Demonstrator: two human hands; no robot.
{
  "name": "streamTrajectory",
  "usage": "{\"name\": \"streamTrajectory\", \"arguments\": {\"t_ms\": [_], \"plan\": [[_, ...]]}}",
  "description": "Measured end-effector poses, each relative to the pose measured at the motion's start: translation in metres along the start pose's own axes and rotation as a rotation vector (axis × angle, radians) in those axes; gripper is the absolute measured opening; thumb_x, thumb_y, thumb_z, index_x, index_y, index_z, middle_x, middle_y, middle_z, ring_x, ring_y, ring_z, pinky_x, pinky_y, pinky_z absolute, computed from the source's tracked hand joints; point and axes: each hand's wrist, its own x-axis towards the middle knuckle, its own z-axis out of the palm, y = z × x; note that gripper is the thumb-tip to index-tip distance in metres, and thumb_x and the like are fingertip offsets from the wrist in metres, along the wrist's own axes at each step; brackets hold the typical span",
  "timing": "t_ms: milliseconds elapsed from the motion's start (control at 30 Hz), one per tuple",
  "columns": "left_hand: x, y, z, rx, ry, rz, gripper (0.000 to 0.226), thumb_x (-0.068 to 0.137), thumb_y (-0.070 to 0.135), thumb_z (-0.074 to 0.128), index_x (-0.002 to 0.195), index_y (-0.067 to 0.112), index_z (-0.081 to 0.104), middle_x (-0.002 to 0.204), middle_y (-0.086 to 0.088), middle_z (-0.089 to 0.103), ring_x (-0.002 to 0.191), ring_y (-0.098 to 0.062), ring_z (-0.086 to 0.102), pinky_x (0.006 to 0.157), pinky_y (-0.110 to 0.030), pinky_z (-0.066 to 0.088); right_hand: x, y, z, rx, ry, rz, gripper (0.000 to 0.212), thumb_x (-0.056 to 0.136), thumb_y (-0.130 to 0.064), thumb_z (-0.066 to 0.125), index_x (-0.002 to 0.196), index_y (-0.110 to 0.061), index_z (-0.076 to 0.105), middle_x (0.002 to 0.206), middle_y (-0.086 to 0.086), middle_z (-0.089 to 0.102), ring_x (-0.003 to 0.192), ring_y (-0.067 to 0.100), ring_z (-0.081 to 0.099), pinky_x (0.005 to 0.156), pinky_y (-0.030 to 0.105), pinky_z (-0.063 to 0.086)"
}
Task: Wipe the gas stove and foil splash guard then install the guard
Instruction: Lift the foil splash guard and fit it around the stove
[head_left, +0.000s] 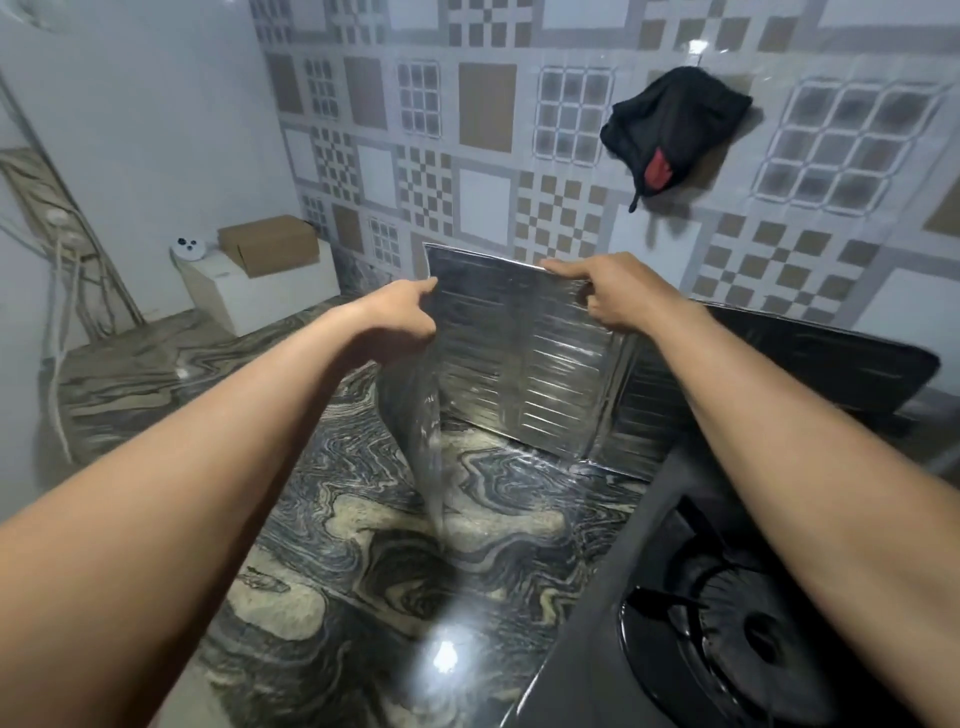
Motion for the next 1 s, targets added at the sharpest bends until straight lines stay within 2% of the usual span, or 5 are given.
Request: {"name": "streamTrajectory", "arguments": {"t_ms": [100,300,433,700,1000], "plan": [[0.006,-0.002,-0.003,0.017,-0.002,0.023,0.085,0.083,-0.008,0.043,0.158,0.016,0.013,0.148,-0.017,0.045,0.082,-0.018,0.056,0.049,-0.015,0.045,-0.006,0.02,-0.011,-0.039,-0.021,0.04,0.076,0.088,0.005,0.045,0.142,-0.048,0.045,0.143,0.013,0.055,0.108,0.033,0.062,0.073,0.026,0.041],[0.015,0.008,0.007,-0.126,-0.124,0.114,0.079,0.078,-0.011,0.047,0.142,0.036,0.049,0.124,-0.005,0.067,0.104,-0.026,0.066,0.083,-0.032,0.048,-0.035,0.06,-0.024,-0.028,-0.067,0.135,0.072,0.09,0.003,0.047,0.139,-0.05,0.047,0.142,0.008,0.056,0.112,0.028,0.059,0.076,0.024,0.038],[0.022,0.035,0.02,-0.128,-0.188,0.176,0.078,0.085,-0.01,0.051,0.149,0.034,0.04,0.12,0.002,0.058,0.077,-0.004,0.052,0.065,-0.017,0.043,-0.054,0.086,-0.035,-0.041,-0.092,0.188,0.071,0.093,-0.003,0.052,0.143,-0.051,0.039,0.149,0.008,0.049,0.11,0.028,0.06,0.082,0.031,0.049],[0.028,0.053,0.039,-0.144,-0.229,0.174,0.086,0.082,-0.017,0.045,0.151,0.032,0.035,0.123,0.003,0.051,0.077,-0.009,0.059,0.05,-0.015,0.05,-0.057,0.083,-0.017,-0.061,-0.037,0.192,0.077,0.093,0.003,0.046,0.146,-0.052,0.031,0.127,0.015,0.064,0.093,0.031,0.065,0.079,0.045,0.056],[0.036,0.075,0.046,-0.128,-0.31,0.267,0.093,0.065,-0.001,0.056,0.147,0.04,0.04,0.143,0.002,0.052,0.118,-0.02,0.056,0.087,-0.029,0.054,-0.092,0.123,-0.041,-0.042,-0.004,0.255,0.078,0.092,0.009,0.043,0.144,-0.048,0.039,0.15,0.007,0.047,0.116,0.03,0.06,0.076,0.023,0.042]]}}
